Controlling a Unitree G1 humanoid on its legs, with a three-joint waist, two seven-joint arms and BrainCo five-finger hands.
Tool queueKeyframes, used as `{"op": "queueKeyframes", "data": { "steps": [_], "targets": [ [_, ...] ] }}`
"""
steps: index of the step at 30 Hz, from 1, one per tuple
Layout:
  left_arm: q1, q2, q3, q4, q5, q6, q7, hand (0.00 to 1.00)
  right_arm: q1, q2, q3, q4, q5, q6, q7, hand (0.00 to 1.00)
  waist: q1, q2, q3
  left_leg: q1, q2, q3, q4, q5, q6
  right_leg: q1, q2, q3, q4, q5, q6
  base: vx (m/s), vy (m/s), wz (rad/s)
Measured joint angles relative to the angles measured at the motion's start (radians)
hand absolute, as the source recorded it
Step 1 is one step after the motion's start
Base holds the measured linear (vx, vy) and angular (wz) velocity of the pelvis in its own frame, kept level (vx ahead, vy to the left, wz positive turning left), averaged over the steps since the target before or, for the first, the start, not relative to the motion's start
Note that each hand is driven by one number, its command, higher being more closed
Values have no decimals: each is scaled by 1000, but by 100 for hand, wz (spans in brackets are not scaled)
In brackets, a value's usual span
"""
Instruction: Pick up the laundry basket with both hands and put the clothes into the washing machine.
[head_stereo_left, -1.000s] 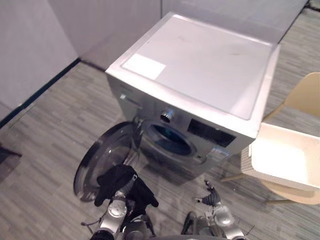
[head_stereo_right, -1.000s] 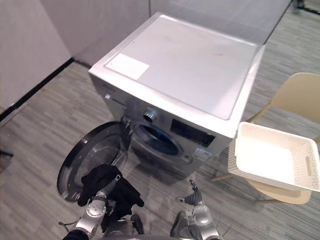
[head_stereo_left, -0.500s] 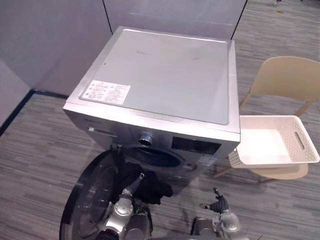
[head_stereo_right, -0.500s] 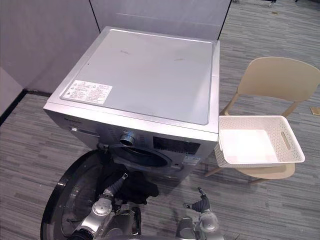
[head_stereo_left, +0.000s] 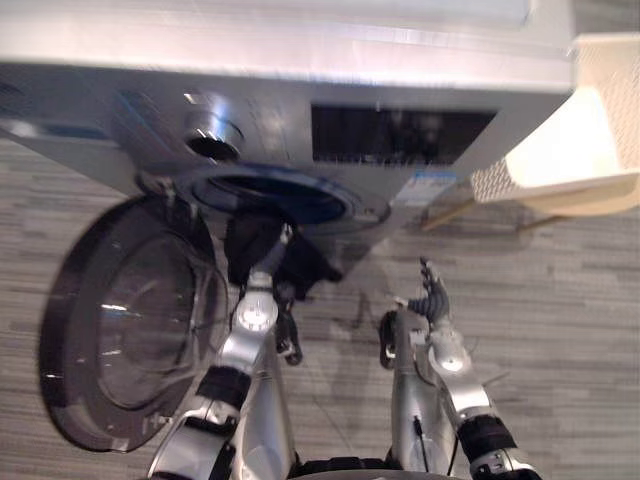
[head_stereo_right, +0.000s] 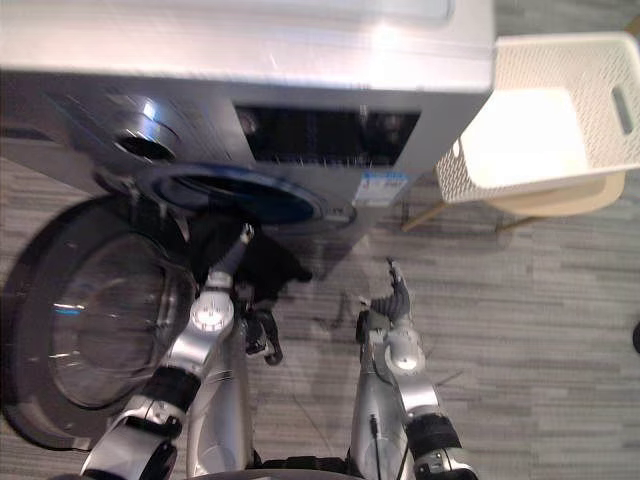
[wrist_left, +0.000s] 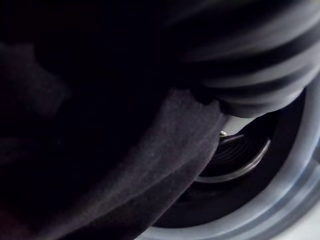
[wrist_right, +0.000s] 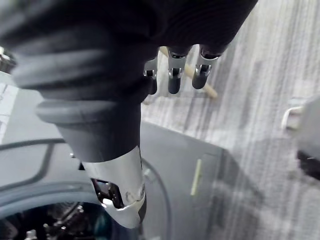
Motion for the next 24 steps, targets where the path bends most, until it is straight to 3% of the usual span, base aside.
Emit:
{"op": "queueKeyframes", "data": {
  "steps": [2, 5, 8, 10, 13, 14, 17, 23, 24],
  "targets": [
    [-116, 5, 27, -23, 3, 10, 24, 100, -30, 14, 0, -86, 1, -7, -15, 0, -4, -1, 1, -133, 18, -17, 86, -3, 4, -135, 9, 9, 92, -7, 2, -156, -64, -11],
    [-230, 51, 50, -29, 29, 33, 52, 100, -31, 21, 1, -153, 1, -19, -22, 0, -6, -2, 2, -227, 38, -31, 162, -9, 11, -233, 28, 23, 169, -17, 2, -94, -72, -16],
    [-416, 139, 71, -28, 54, 52, 86, 100, -7, 27, 1, -226, 1, -38, -21, 0, -14, -12, 7, -330, 50, -56, 222, -15, 10, -329, 40, 22, 229, -21, -2, -75, -76, -7],
    [-575, 206, 62, -27, 91, 64, 124, 100, 20, 34, 1, -273, 0, -68, -17, 0, -17, -33, 18, -399, 59, -71, 254, -15, 9, -392, 52, 20, 258, -21, -4, -50, -68, -8],
    [-725, 252, 34, 20, 161, 77, 171, 100, 29, 50, -1, -298, -1, -93, -17, 0, -28, -37, 20, -471, 60, -90, 282, -13, 13, -448, 53, 11, 276, -20, -4, -11, -26, -3],
    [-804, 270, 15, 60, 201, 95, 189, 100, 30, 61, 3, -313, -4, -106, -12, 0, -35, -50, 26, -491, 60, -90, 294, -13, 14, -471, 54, 14, 287, -20, -4, 19, -15, -5],
    [-940, 286, -18, 109, 208, 131, 223, 100, 35, 68, 1, -322, -5, -133, 4, 0, -46, -57, 28, -536, 61, -97, 306, -14, 16, -508, 55, 11, 291, -20, -3, 37, -5, -5],
    [-1078, 336, -77, 109, 311, 173, 345, 100, 72, 66, -2, -358, -2, -150, 25, 0, -64, -70, 34, -559, 61, -103, 315, -14, 17, -527, 53, 5, 305, -21, -4, 29, -6, 0],
    [-1086, 343, -89, 111, 322, 179, 359, 0, 78, 66, -3, -358, -2, -156, 25, 0, -64, -70, 34, -561, 61, -103, 315, -14, 17, -529, 52, 5, 305, -22, -5, 0, 0, 0]
  ]
}}
